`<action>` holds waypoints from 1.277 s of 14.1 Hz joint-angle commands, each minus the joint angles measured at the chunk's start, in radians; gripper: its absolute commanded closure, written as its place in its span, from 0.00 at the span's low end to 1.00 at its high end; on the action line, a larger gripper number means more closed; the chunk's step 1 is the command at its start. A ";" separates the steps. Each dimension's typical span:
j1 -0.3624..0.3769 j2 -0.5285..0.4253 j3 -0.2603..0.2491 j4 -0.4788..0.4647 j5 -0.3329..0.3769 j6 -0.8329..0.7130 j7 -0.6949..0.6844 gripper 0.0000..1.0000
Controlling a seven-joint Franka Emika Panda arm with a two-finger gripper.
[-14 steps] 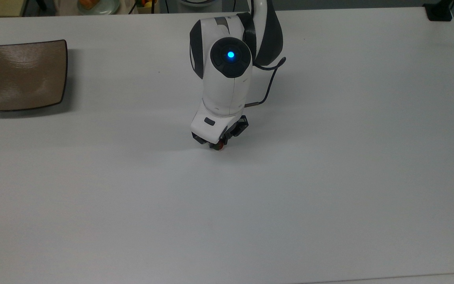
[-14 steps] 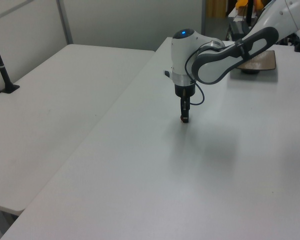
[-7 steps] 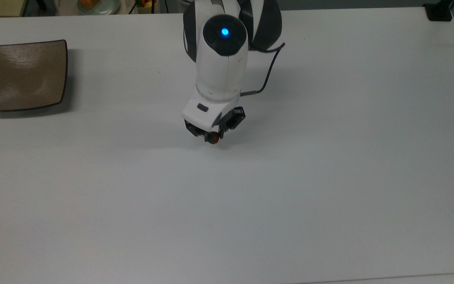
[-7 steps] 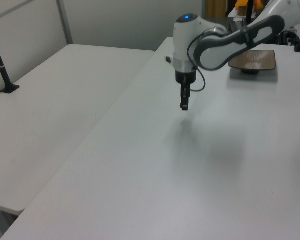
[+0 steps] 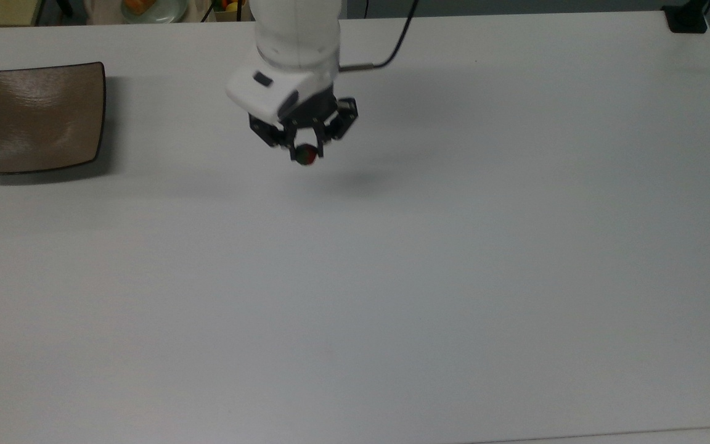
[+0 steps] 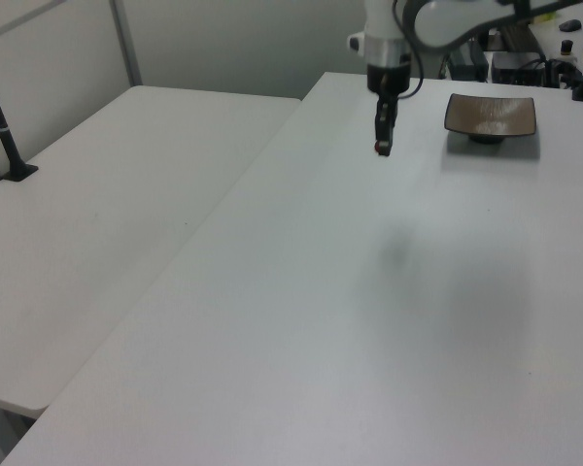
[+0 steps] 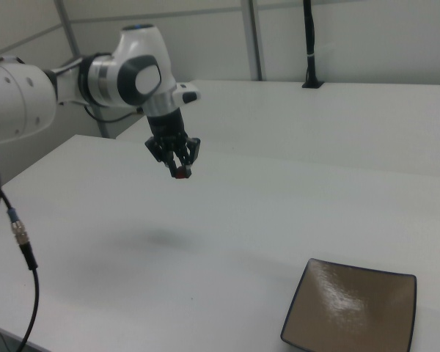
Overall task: Strawberries on a ceramic plate
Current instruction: 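Lift the held strawberry and carry it toward the brown plate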
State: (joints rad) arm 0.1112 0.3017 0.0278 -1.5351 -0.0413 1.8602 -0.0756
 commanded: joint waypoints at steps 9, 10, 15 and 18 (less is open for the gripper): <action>-0.192 -0.243 -0.078 -0.054 0.143 -0.246 -0.278 0.85; -0.218 -0.243 -0.078 -0.054 0.143 -0.246 -0.312 0.85; -0.367 -0.222 -0.077 -0.068 0.143 -0.224 -0.610 0.84; -0.427 -0.184 -0.078 -0.072 0.129 -0.170 -0.703 0.84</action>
State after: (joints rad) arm -0.2689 0.1007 -0.0525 -1.5796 0.0777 1.6284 -0.6847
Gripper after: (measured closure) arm 0.643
